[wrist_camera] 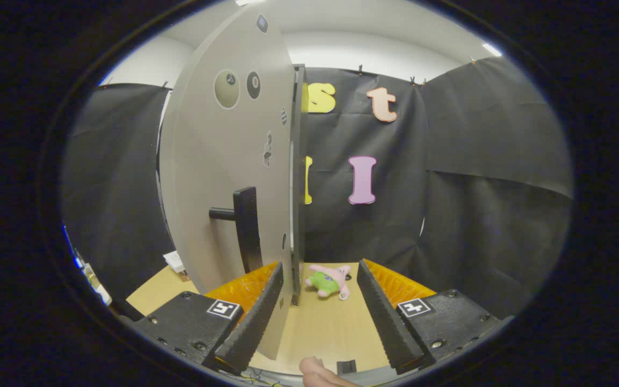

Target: Open the shoe cabinet door, grab the shoes and put them into the shoe cabinet, then close the shoe cabinet door.

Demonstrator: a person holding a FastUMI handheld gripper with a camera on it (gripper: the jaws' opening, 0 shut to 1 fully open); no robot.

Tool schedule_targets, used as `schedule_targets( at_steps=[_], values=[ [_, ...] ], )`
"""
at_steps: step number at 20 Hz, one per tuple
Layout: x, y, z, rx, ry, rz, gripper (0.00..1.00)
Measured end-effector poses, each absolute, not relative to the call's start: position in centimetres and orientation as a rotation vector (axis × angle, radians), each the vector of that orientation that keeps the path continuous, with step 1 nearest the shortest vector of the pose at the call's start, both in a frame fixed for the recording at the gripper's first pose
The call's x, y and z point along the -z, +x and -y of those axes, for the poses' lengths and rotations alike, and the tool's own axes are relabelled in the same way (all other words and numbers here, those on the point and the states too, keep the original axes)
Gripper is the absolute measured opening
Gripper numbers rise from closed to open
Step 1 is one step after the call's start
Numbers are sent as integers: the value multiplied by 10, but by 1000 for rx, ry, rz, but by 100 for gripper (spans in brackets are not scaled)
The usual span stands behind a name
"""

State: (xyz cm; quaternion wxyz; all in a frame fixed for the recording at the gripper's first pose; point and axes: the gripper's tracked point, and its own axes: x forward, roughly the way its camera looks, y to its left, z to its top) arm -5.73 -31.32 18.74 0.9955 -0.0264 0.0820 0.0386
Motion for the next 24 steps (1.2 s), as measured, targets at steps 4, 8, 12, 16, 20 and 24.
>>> schedule_targets(
  at_steps=[4,8,12,16,20,24],
  values=[
    [-188,-62,281,-46,-82,-162,92],
    [-187,-63,244,-21,-66,-160,92],
    [-185,-60,207,11,-65,-155,92],
    [-182,-50,161,13,-44,-168,92],
    [-184,-27,110,-16,-45,-171,92],
    [-179,7,51,-102,-31,-192,93]
  ],
)
